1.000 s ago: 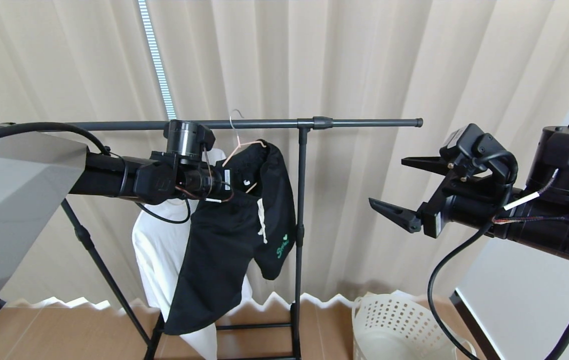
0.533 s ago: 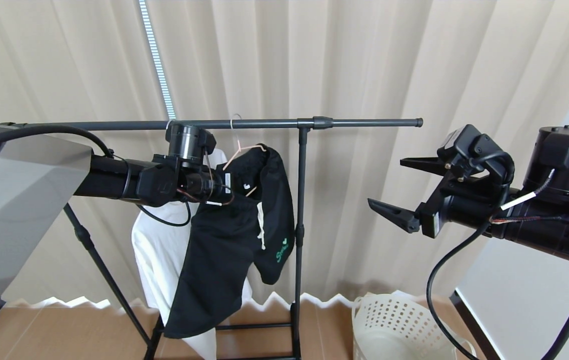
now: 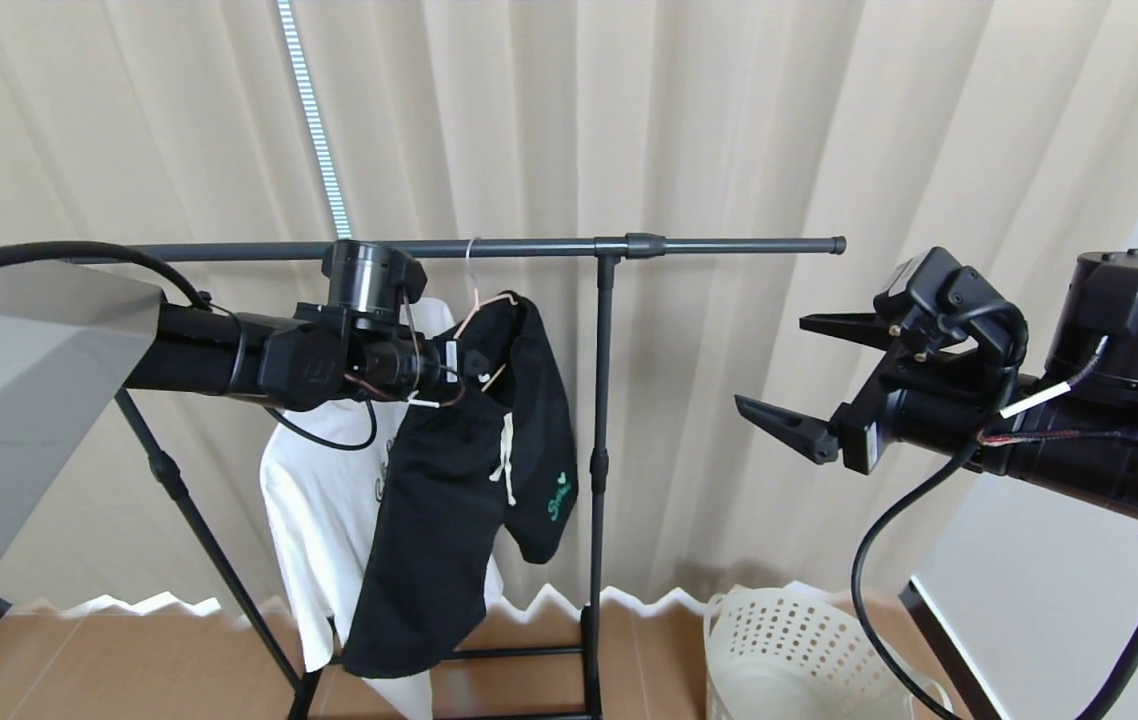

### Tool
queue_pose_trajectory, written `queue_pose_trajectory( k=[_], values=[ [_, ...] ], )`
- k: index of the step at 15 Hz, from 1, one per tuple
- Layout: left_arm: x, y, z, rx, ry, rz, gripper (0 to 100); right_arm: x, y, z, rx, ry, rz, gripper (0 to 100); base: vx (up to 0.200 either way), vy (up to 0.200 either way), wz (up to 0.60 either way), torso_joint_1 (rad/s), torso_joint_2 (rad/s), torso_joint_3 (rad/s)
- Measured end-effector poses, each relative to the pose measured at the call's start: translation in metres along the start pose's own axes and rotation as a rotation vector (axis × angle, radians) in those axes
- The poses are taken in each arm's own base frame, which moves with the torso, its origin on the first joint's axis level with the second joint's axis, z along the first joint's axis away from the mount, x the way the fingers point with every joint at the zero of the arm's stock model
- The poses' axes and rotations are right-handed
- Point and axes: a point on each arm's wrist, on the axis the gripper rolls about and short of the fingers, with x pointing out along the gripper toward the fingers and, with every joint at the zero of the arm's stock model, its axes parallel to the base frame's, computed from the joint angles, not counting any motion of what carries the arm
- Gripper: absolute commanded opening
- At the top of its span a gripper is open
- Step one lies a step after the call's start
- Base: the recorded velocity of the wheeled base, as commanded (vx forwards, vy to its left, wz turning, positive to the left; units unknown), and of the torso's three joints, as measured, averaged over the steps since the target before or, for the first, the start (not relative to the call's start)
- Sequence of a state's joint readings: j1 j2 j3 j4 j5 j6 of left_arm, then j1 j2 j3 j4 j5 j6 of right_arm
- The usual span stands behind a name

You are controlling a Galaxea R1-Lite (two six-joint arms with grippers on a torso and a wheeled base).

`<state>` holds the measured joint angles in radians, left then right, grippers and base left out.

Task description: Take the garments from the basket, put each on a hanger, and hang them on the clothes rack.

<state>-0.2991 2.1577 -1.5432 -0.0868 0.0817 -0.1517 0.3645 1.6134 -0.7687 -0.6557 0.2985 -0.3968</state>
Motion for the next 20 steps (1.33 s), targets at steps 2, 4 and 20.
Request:
queue_pose_trajectory(
  k=[2,4,20],
  values=[
    [-0.015,0.001,0.004,0.001,-0.007,-0.001,100,-0.001,0.000,0.001,0.001,-0.006,0.000,100,0.000,0.000,0.00,0.000,0.00,0.000],
    [-0.038,0.003,0.000,0.002,0.005,-0.003,100,-0.004,0.000,0.006,0.038,-0.017,-0.013,100,0.000,0.000,0.00,0.000,0.00,0.000],
    [-0.276,0.040,-0.147,0.091,-0.143,-0.101,100,-0.183,0.061,-0.006,0.358,0.150,-0.317,100,0.000,0.000,0.00,0.000,0.00,0.000]
  ],
)
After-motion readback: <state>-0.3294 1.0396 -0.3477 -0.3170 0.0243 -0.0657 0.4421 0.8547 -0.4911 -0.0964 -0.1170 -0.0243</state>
